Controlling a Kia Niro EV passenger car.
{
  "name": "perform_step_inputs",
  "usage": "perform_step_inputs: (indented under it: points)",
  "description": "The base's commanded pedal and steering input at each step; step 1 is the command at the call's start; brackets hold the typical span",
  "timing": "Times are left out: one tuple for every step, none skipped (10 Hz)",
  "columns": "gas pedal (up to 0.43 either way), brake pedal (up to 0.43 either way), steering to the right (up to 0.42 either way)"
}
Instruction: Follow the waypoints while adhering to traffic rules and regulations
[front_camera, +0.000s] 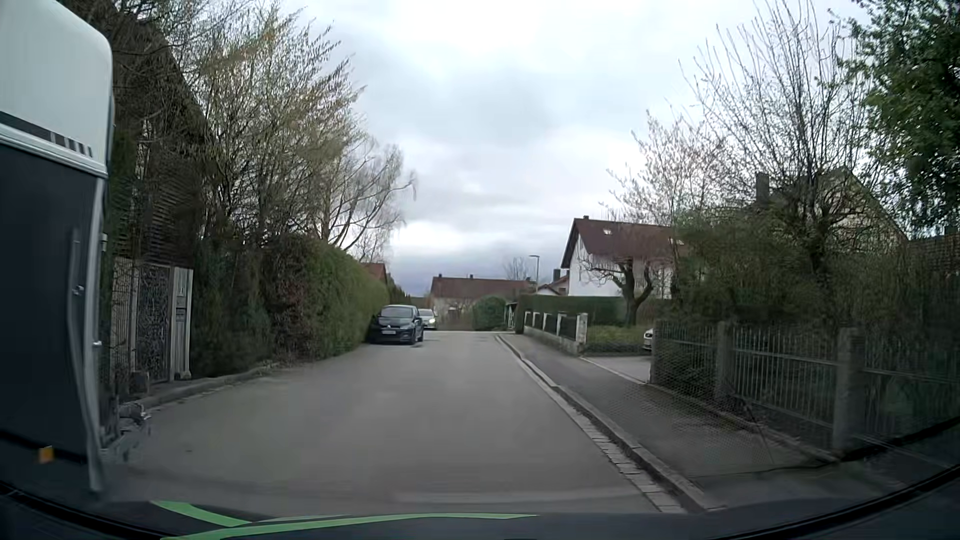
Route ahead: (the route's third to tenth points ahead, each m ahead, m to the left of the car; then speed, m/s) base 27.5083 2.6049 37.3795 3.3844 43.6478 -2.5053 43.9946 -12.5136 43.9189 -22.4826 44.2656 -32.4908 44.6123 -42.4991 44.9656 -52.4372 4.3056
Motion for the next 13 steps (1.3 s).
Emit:
perform_step_inputs:
  points:
    - [0.138, 0.000, -0.010]
    - [0.157, 0.000, -0.013]
    - [0.157, 0.000, -0.012]
    - [0.150, 0.000, -0.011]
    - [0.150, 0.000, -0.010]
    - [0.150, 0.000, -0.011]
    - [0.150, 0.000, -0.011]
    - [0.157, 0.000, -0.008]
    - [0.157, 0.000, -0.007]
    - [0.157, 0.000, -0.007]
    - [0.157, 0.000, -0.007]
    - [0.157, 0.000, -0.006]
    - [0.157, 0.000, -0.006]
